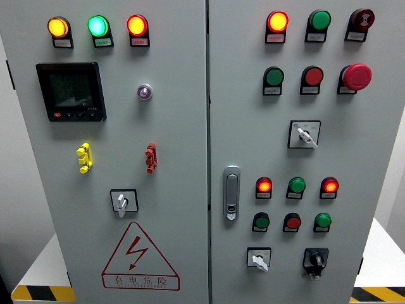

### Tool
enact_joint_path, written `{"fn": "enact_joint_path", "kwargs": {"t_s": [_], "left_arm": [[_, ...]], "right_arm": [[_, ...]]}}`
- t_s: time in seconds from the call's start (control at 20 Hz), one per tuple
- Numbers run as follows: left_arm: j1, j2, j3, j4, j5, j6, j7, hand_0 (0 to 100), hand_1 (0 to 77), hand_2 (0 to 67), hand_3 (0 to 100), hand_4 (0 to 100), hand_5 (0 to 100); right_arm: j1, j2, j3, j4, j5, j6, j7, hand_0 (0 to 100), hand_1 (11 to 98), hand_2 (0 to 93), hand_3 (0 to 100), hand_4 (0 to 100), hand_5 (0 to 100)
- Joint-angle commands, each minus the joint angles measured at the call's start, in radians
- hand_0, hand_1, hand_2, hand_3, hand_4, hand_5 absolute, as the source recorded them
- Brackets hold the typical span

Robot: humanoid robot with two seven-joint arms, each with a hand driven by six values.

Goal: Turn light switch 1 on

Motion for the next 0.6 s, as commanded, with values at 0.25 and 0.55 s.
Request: {"fn": "enact_joint_path", "kwargs": {"t_s": [0.25, 0.55], "left_arm": [[0.007, 0.000, 0.190, -0.396, -0.323, -0.011, 0.026, 0, 14.2, 18.6, 32, 55, 28], [0.009, -0.002, 0.224, -0.666, -0.426, -0.083, 0.106, 0, 19.0, 21.1, 40, 61, 36]], "right_arm": [[0.000, -0.0009, 0.000, 0.000, 0.000, 0.000, 0.000, 0, 20.0, 0.0, 20, 19, 10], [0.000, -0.0009, 0.000, 0.000, 0.000, -0.001, 0.000, 0, 20.2, 0.0, 20, 19, 10]]}}
